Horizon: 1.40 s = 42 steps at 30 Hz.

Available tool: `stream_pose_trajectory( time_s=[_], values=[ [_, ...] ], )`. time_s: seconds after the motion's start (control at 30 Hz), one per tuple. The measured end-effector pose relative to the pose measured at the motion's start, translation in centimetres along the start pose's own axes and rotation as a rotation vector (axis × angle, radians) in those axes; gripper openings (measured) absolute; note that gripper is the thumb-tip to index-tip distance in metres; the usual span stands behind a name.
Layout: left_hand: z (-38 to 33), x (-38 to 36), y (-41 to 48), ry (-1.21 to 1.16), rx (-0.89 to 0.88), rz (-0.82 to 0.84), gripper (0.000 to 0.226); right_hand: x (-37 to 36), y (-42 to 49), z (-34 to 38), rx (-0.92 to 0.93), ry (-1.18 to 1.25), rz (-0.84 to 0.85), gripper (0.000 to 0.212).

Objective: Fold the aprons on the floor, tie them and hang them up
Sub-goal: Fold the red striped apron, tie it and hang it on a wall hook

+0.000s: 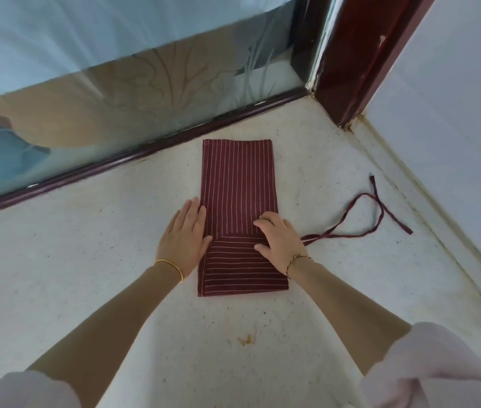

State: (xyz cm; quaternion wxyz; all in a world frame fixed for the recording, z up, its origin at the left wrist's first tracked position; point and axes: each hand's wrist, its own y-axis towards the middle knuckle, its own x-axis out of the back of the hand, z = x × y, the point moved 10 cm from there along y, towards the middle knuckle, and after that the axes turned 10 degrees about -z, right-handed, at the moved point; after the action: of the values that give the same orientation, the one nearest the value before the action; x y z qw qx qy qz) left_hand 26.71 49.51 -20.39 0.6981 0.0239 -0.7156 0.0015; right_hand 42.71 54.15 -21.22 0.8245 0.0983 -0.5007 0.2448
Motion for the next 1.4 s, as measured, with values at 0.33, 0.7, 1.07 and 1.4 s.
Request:
stream_pose_trajectory(
  time_s=[0.33, 0.7, 1.07, 1.4],
  values=[
    [-9.9, -1.2, -5.8, -0.027, -0.589, 0.321, 0.072, 0.1, 0.4, -0.3, 0.016, 0.053, 0.151, 0.048],
    [-10.6, 0.2, -5.4, -0.14, -0.52, 0.584, 0.009, 1.5, 0.1, -1.9, 0.065, -0.014, 0.201, 0.058],
    [-10.2, 4.4, -4.3, -0.953, 0.126, 1.151, 0.022, 1.4, -4.0, -5.3, -0.255, 0.266, 0.404, 0.028],
    [-4.9, 4.0, 6.0, -0.522, 0.036, 0.421, 0.009, 1.1, -4.1, -7.1, -0.514, 0.554, 0.427, 0.083]
  ],
)
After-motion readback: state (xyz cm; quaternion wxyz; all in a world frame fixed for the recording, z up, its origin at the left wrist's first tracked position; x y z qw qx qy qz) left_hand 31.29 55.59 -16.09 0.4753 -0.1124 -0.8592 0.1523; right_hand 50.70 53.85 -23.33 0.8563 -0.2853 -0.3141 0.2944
